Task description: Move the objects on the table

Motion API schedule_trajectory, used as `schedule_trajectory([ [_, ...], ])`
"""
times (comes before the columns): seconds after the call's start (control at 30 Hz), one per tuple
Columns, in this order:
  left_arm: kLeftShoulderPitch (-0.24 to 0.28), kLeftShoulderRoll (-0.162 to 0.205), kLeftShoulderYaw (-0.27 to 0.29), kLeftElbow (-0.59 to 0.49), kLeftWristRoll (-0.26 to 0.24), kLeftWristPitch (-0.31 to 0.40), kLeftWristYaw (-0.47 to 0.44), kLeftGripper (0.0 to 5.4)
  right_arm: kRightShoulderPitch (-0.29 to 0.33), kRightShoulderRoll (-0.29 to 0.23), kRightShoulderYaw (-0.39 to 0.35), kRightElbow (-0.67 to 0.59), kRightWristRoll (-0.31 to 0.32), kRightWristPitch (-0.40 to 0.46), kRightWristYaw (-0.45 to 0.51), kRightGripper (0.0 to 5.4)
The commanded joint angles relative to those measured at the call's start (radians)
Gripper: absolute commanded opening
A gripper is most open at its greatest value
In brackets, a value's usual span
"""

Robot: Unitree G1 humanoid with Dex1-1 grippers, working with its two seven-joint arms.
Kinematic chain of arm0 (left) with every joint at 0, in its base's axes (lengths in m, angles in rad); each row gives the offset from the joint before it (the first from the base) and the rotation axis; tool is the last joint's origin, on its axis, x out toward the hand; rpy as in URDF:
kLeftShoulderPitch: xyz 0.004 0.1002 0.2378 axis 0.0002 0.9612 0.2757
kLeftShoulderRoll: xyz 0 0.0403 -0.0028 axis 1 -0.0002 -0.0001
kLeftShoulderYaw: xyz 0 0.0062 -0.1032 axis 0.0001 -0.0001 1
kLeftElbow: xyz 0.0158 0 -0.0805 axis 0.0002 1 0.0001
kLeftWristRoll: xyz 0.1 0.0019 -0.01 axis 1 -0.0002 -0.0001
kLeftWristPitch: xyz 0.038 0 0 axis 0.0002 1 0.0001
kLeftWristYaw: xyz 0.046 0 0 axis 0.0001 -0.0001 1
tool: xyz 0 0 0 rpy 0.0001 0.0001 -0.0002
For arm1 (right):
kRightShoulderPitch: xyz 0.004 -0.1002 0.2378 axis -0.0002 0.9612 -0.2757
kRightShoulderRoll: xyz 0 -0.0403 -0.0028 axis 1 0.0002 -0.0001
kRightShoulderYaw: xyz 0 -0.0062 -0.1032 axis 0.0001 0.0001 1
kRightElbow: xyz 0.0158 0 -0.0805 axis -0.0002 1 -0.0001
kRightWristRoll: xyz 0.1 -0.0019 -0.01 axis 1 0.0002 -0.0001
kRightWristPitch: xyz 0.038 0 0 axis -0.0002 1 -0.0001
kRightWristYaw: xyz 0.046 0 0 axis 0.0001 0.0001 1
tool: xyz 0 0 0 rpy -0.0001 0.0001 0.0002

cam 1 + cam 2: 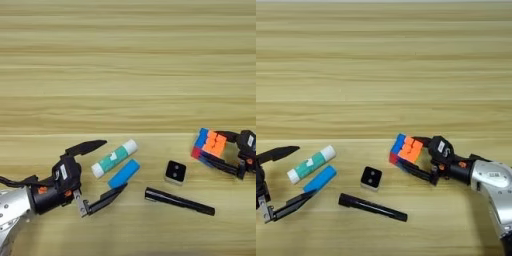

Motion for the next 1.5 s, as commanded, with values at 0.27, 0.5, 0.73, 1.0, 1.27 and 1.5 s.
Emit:
schedule_trajectory([
  [0.27, 0.010, 0.007, 0.005, 0.012, -0.001, -0.008, -0.006, 5.40, -0.014, 0.014, -0.017, -0.170, 0.048, 0.029, -0.037, 5.20],
  [0.5, 0.013, 0.006, 0.009, 0.009, -0.005, 0.002, 0.003, 5.40, -0.005, 0.022, -0.010, -0.366, 0.119, 0.080, -0.048, 5.37],
  [0.73, 0.016, 0.003, 0.011, 0.007, -0.001, 0.011, 0.016, 5.40, 0.078, -0.034, 0.016, -0.552, 0.199, 0.153, 0.016, 5.37],
  [1.0, 0.021, 0.010, 0.021, 0.002, -0.006, 0.013, 0.017, 5.40, 0.248, -0.137, -0.005, -0.595, 0.217, 0.145, 0.120, 5.37],
  [1.27, 0.013, 0.013, 0.029, 0.012, -0.010, 0.012, 0.004, 5.40, 0.326, -0.155, 0.018, -0.586, 0.163, 0.105, 0.139, 5.37],
  [1.5, 0.012, 0.010, 0.033, 0.015, -0.011, 0.008, -0.003, 5.40, 0.343, -0.142, 0.051, -0.517, 0.053, 0.042, 0.100, 5.37],
])
